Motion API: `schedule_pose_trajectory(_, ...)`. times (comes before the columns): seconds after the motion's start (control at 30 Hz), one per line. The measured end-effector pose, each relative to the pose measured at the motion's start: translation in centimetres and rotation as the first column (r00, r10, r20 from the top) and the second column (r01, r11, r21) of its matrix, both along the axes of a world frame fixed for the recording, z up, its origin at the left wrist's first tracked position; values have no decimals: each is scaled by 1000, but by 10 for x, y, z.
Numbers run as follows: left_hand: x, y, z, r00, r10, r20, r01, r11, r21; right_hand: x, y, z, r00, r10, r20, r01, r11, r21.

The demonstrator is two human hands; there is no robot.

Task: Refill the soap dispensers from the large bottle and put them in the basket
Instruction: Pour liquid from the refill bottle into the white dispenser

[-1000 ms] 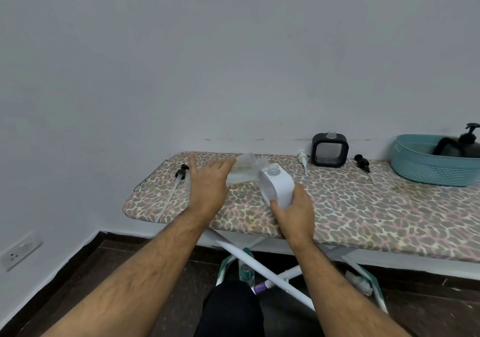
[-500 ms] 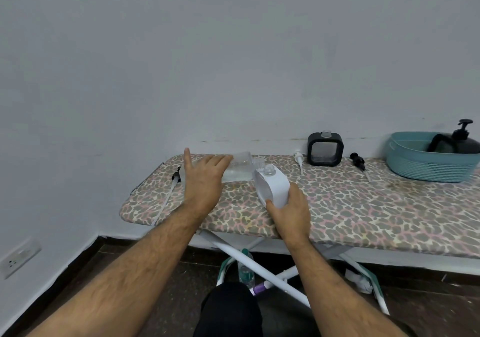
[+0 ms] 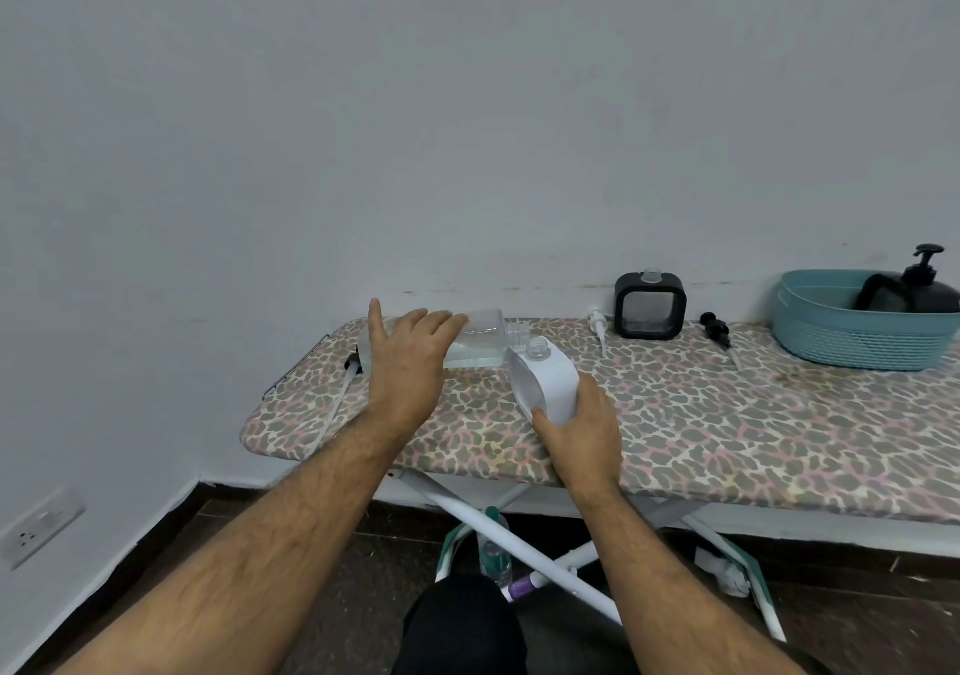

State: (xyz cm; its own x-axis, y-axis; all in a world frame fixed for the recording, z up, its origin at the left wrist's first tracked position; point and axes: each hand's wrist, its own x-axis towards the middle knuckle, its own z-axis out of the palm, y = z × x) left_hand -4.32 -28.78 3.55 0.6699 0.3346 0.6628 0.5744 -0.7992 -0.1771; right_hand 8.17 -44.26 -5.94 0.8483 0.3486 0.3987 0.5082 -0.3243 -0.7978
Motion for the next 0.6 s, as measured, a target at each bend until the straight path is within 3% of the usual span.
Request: schedule_pose_trajectory(0.6, 2, 2, 3, 1000, -30, 8, 30, 1000, 0, 0, -2, 1, 1000, 4, -17, -4, 1000, 6)
